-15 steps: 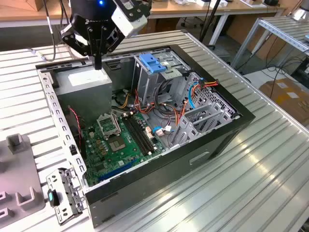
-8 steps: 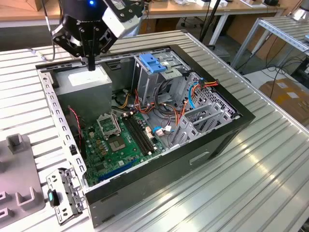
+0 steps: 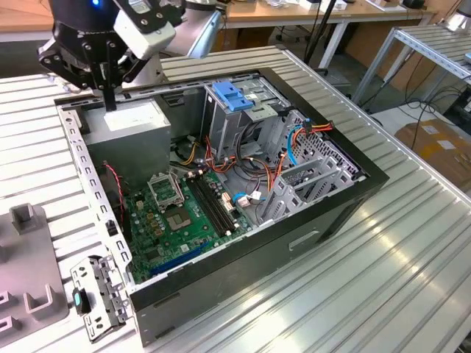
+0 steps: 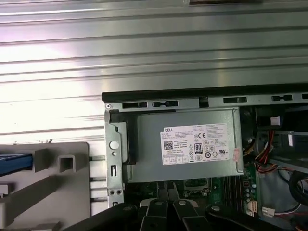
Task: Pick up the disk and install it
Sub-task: 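Reach for the disk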
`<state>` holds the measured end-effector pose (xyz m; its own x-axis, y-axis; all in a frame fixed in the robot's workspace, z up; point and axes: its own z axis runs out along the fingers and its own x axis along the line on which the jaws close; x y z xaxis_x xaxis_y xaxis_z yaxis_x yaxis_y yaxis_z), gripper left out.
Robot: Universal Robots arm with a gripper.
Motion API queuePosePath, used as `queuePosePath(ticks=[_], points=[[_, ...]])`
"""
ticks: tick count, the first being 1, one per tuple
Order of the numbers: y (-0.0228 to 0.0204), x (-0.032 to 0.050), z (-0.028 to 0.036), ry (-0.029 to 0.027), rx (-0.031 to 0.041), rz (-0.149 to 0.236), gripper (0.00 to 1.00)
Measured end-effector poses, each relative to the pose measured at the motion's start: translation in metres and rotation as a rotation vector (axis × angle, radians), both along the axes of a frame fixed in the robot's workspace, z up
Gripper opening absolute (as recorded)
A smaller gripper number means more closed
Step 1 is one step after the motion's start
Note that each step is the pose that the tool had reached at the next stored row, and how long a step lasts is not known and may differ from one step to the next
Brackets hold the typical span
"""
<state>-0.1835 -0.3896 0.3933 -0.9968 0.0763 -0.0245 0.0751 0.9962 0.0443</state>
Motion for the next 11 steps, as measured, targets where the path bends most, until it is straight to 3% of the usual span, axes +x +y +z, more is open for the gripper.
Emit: queuePosePath(ticks=[8,11], points=[[0.0074,-0.0370,-0.0001,-0.0001,0.0000,0.000,0.11],[0.0093,-0.0607,-0.0001,0.0001,0.0000,0.000,0.11]])
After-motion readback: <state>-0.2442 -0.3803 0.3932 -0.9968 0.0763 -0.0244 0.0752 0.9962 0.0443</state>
